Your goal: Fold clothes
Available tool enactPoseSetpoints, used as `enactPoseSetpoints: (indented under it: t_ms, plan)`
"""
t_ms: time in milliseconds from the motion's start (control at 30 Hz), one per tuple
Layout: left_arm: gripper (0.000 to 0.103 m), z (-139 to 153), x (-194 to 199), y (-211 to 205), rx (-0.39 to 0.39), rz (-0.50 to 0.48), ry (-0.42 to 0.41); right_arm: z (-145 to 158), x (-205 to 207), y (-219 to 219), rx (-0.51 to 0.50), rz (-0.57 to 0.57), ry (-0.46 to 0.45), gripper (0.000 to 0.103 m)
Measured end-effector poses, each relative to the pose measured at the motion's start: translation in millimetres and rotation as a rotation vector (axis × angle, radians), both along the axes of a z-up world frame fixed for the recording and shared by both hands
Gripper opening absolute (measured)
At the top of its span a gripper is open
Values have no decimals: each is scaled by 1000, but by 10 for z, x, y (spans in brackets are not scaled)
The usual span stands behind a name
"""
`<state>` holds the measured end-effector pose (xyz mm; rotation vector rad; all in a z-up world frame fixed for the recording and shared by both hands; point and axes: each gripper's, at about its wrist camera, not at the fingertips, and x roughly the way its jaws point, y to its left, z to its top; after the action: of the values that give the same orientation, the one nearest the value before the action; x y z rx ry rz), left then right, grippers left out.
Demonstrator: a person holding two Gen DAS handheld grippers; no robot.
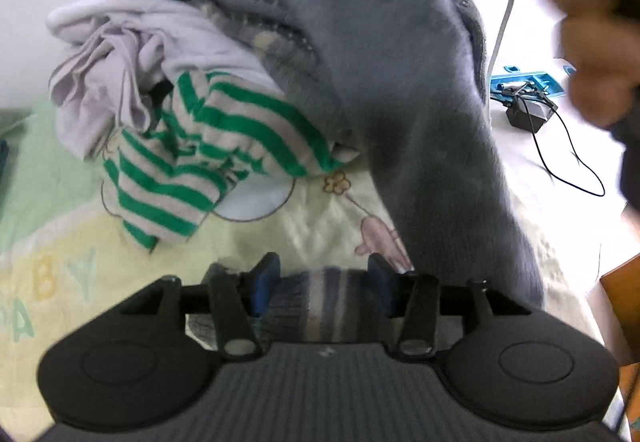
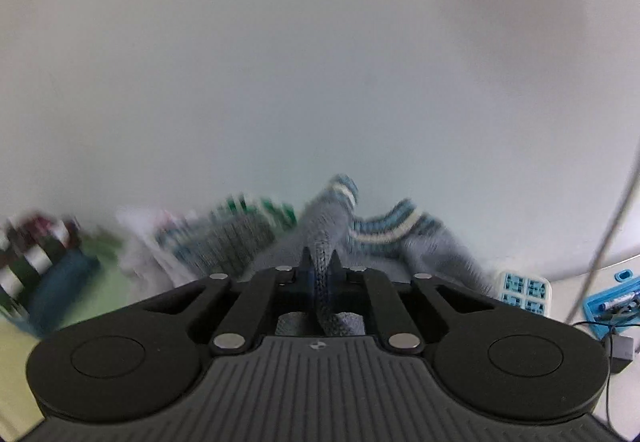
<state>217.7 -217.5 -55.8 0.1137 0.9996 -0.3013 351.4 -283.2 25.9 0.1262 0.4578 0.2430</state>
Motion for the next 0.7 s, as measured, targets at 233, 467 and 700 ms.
enactPoseSetpoints:
  t_ms: [233,467,700]
  plan:
    - [40,218,-154,41,-38,-2,-13,725,-722,-545,261,-18,-105,5]
    - [64,814,-540,299,-104,-15,-139,1391,-1669,-649,376,96,-265,4]
    - [92,1509,-1153,815,-68,-13,-325,1818,-2711,-273,395,251,-359,4]
